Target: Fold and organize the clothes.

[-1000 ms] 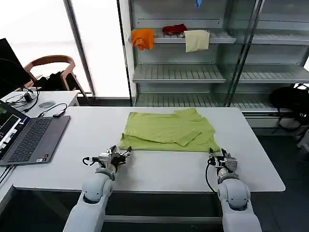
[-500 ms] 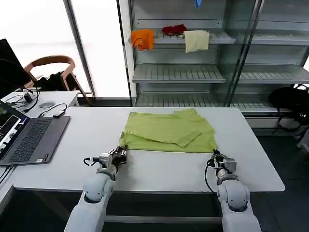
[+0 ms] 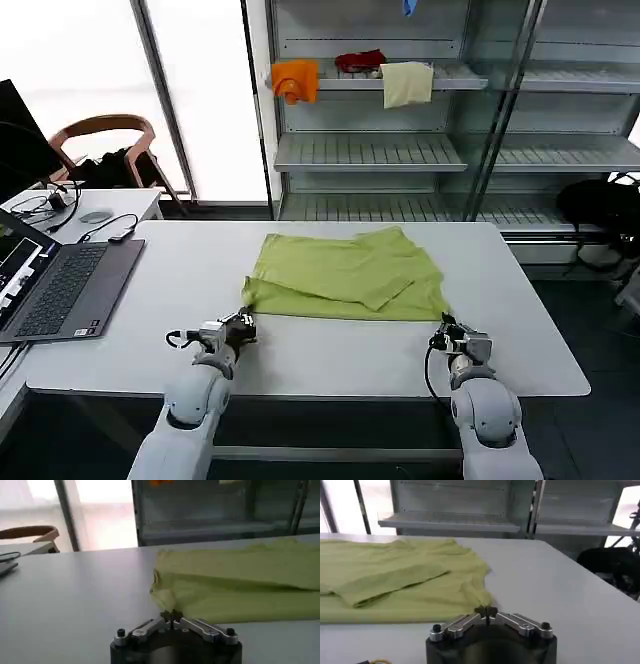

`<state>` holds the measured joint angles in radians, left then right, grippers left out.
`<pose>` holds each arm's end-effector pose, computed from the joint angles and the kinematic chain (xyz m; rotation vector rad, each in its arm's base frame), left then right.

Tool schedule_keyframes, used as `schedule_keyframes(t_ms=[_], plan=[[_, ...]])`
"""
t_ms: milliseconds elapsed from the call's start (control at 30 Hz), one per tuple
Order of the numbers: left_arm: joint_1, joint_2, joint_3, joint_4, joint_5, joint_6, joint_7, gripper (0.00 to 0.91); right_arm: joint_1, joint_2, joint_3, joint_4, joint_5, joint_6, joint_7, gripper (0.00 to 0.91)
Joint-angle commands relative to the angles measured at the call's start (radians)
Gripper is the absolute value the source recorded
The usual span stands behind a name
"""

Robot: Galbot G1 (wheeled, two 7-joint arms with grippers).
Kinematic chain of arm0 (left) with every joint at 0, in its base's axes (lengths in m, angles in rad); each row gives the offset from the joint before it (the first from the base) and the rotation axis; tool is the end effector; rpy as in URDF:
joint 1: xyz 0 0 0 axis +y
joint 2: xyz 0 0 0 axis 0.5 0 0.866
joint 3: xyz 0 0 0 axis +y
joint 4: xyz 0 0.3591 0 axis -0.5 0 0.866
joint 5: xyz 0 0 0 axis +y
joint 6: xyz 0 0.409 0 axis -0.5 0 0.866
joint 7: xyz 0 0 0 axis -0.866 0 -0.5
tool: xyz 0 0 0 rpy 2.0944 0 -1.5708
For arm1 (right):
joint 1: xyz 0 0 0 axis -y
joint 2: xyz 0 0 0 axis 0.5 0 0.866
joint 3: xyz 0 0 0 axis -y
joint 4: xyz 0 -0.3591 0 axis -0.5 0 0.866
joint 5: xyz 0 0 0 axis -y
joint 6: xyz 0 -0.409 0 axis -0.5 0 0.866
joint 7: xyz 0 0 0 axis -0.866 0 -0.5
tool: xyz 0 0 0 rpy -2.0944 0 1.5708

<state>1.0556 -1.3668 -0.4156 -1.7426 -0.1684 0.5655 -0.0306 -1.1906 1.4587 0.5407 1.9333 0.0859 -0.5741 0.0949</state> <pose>0.3982 0.0161 -0.2953 -0.1322 -2.7138 -0.0964 0.3481 -0.0305 -0.2645 -0.1149 -2.7853 0.0693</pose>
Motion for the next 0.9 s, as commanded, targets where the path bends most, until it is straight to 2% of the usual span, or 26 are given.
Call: schedule_keyframes(t_ms=[33, 267, 467, 500, 533, 567, 600, 900], plan=[[0.332, 0.054, -0.104, -0.363, -0.079, 0.012, -0.002, 0.0, -0.188, 0.003, -0.036, 0.213, 0.002, -0.008, 0.013, 0.0], [0.515, 0.053, -0.186, -0.465, -0.121, 0.011, -0.026, 0.0, -0.345, 0.004, -0.091, 0.337, -0.034, -0.009, 0.036, 0.0], [0.577, 0.055, -0.227, -0.498, -0.155, 0.011, -0.048, 0.01, -0.417, -0.004, -0.115, 0.374, -0.057, -0.009, 0.028, 0.0], [0.578, 0.054, -0.231, -0.497, -0.161, 0.012, -0.053, 0.181, -0.423, -0.005, -0.118, 0.372, -0.06, -0.009, 0.024, 0.0], [0.578, 0.051, -0.233, -0.494, -0.161, 0.012, -0.057, 0.907, -0.427, -0.006, -0.121, 0.368, -0.065, -0.009, 0.014, 0.0], [0.578, 0.049, -0.233, -0.493, -0.161, 0.012, -0.065, 0.907, -0.432, -0.007, -0.123, 0.365, -0.072, -0.008, 0.01, 0.0], [0.578, 0.049, -0.229, -0.49, -0.16, 0.012, -0.072, 0.907, -0.435, -0.006, -0.13, 0.357, -0.079, -0.008, 0.008, 0.907], [0.532, 0.04, -0.215, -0.473, -0.141, 0.011, -0.072, 0.907, -0.393, 0.018, -0.123, 0.343, -0.072, -0.006, 0.004, 0.907]])
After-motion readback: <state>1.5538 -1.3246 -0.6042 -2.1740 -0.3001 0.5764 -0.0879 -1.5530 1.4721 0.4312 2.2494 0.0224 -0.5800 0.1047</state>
